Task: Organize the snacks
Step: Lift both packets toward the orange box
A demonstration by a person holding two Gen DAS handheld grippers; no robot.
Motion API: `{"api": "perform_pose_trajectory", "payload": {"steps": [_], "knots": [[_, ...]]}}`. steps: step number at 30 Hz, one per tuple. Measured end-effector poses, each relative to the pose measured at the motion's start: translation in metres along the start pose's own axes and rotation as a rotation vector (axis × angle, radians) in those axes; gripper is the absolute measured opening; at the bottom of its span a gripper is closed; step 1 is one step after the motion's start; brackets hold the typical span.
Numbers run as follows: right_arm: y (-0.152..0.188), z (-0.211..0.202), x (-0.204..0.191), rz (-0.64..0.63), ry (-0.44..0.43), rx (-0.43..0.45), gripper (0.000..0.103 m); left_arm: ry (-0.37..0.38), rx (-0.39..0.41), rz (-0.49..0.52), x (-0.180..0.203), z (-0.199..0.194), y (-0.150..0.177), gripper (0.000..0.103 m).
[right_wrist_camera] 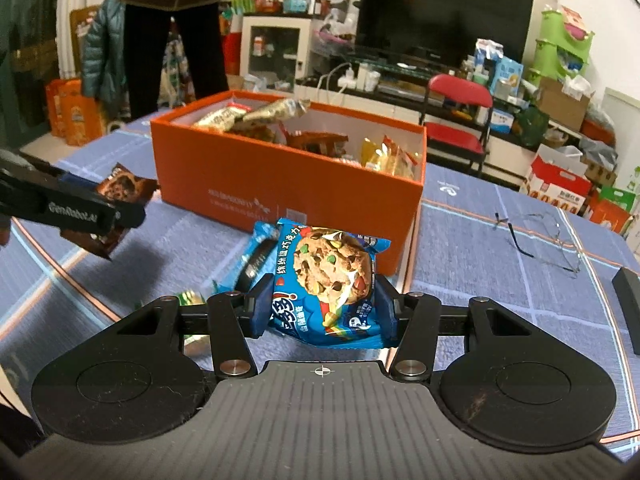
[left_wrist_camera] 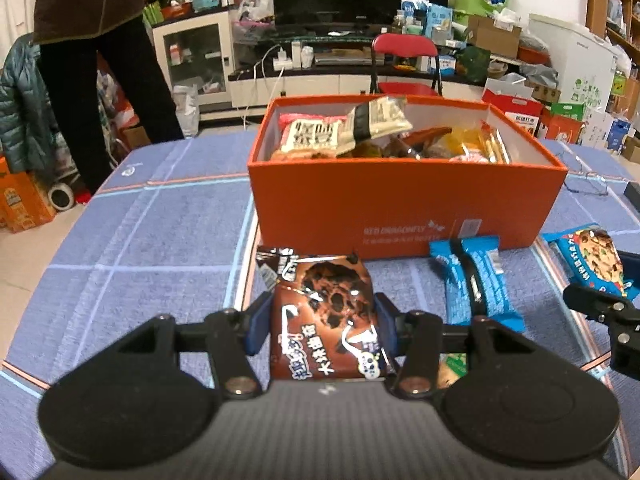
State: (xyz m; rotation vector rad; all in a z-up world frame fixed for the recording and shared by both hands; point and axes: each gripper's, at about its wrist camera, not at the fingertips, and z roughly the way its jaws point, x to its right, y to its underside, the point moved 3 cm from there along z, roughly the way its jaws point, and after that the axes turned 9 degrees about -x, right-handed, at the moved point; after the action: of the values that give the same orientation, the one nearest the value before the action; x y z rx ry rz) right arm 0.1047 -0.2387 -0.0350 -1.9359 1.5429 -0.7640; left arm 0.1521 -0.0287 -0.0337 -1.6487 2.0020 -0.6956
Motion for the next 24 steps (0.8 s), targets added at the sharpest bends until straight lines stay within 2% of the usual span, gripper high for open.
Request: {"api": "perform_pose_trajectory", "payload": {"steps": [5, 8, 24], "knots": [[-0.016, -0.014, 0.007, 0.049, -0.011, 0.035, 0.037, 0.036, 0.035, -0.024, -0.006, -0.019, -0.012, 0.051], [-0.024, -0.02, 0.016, 0.092, -0.02, 0.044, 0.037, 0.015, 0.058, -0.028, -0.011, -0.027, -0.021, 0.051], [-0.029, -0.022, 0.017, 0.103, -0.031, 0.055, 0.037, -0.03, 0.032, -0.004, -0.012, -0.019, -0.024, 0.051]]}}
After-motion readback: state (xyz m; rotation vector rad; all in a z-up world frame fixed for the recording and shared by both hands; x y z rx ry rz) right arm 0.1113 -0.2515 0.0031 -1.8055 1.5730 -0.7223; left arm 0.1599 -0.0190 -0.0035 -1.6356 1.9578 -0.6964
